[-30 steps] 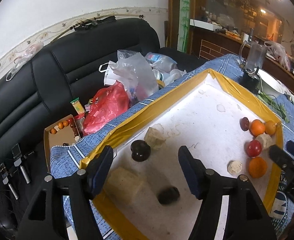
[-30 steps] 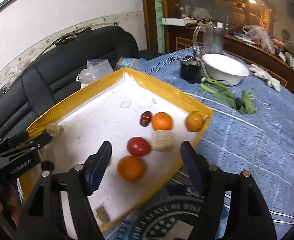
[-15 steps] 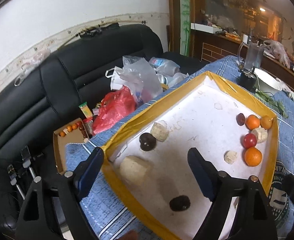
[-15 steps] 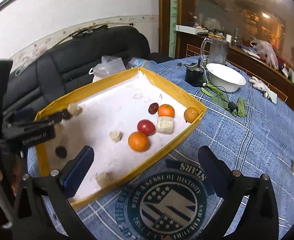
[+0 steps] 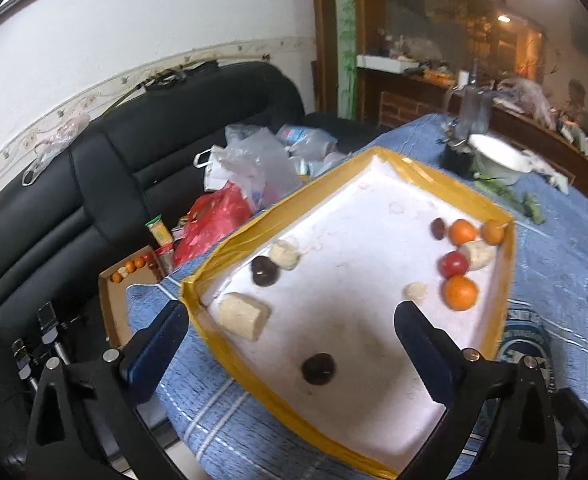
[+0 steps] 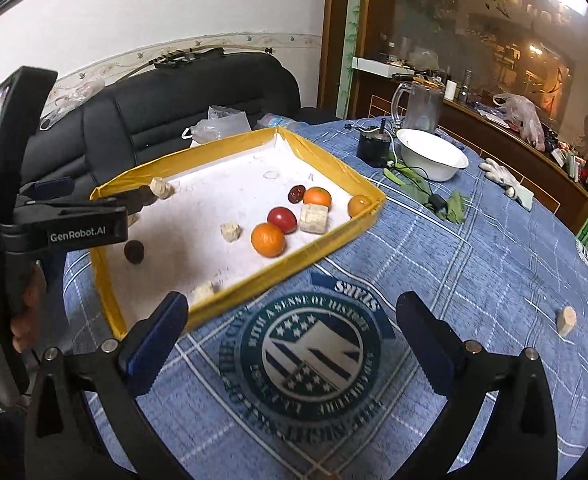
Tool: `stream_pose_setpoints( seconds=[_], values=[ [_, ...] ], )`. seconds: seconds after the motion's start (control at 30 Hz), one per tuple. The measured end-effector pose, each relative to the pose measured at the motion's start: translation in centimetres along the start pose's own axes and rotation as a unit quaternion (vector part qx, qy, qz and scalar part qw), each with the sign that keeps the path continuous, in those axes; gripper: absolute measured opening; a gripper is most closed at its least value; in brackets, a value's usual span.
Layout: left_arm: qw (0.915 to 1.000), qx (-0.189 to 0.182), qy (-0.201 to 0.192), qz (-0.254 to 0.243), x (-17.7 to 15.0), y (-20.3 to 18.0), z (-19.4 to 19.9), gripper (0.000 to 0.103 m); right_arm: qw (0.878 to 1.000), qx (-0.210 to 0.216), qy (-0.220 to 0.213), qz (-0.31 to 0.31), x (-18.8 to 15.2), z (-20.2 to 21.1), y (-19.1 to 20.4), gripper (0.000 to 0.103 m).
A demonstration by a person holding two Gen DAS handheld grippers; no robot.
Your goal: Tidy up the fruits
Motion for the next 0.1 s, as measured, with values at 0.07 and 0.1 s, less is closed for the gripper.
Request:
stream_pose_setpoints(
  seconds=[0.07,0.1],
  values=[
    [1.0000,-0.008,0.003,0.004,-0.17,-0.41,0.21,0.102,1.000,-0.002,-0.002,0.000,-0.37,0.46,-0.19,0.103],
    [0.9999,-0.009,0.003,0.005,-0.18,-0.55,0.31,0.103,1.000,-0.003,-0.002,0.000,-0.48,0.57,-0.28,0.103]
  ],
)
Point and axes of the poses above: each gripper's, at about its wrist camera, not at the fingertips, and z roughly against the way its jaws point, y to its left, x to its top, the point moved 3 cm from there along -z, roughly the way its jaws point, and after that the axes turned 7 degrees about -x, right-handed, at the moved point
